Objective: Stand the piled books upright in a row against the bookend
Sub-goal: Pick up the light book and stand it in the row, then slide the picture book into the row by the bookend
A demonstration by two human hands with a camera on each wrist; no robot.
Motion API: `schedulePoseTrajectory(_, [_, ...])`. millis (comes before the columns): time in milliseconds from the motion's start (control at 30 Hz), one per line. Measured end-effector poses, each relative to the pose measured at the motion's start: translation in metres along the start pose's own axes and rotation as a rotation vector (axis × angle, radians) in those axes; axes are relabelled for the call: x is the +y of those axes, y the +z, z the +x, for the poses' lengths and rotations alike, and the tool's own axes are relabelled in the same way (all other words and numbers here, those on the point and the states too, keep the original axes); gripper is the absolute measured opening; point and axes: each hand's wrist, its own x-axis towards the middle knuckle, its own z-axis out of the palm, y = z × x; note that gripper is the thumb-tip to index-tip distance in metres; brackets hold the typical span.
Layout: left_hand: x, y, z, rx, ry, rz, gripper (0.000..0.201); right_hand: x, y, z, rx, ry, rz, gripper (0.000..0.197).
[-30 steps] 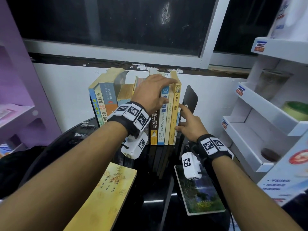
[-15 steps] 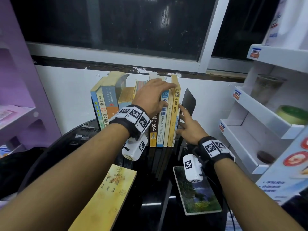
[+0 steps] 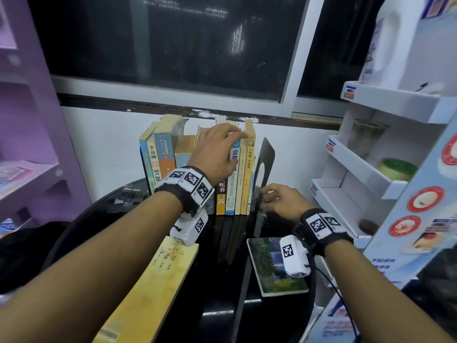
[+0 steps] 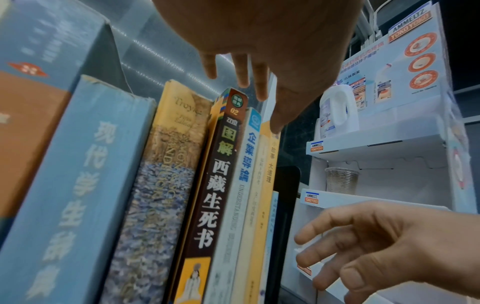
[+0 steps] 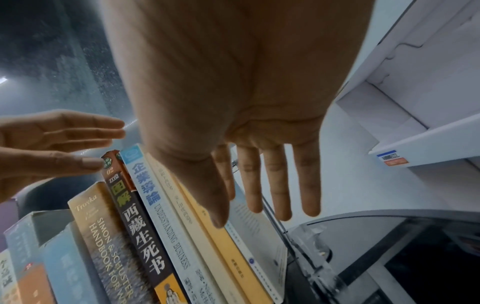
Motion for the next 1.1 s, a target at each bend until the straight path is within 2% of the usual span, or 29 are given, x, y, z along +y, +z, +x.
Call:
schedulePoseTrajectory(133, [0.019,0.001,-0.024,-0.045,0.003,-0.08,0.05,0.007,0.002,-0.017,-0.126,0.087,-0.151,0.048])
schedulePoseTrajectory(367, [0.038,0.028,-0.061,-0.258,-0.029,-0.18,0.047,0.021,0.015,-0.035,-0.191,0.155,-0.25,0.059])
schedulePoseTrajectory(467, [0.043,0.04,-0.07,-0.391,-0.118,-0.22,0.049,0.023,0.018,-0.042,-0.212,0.163,-0.26,0.065])
schedulePoseTrajectory(600, [0.053,0.049,-0.078,-0.643,-0.223,-0.258,0.052,0.027,0.022,-0.048,-0.242,0.192,-0.229,0.071])
schedulePoseTrajectory(733, [0.059,0.065,-0.087,-0.832,-0.264,-0.22,0.067,0.033,0.028,-0.052,-0.227,0.186,-0.237,0.075])
schedulePoseTrajectory(833, [0.065,0.074,-0.093,-0.943,-0.276,-0.183,0.08,0.037,0.032,-0.053,-0.207,0.188,-0.22,0.071])
schedulePoseTrajectory(900, [0.071,0.077,-0.095,-0.995,-0.233,-0.106,0.085,0.039,0.033,-0.054,-0.211,0.185,-0.212,0.066])
schedulePoseTrajectory(1100, [0.077,0.079,-0.093,-1.022,-0.199,-0.075,0.082,0.04,0.03,-0.055,-0.218,0.158,-0.177,0.051])
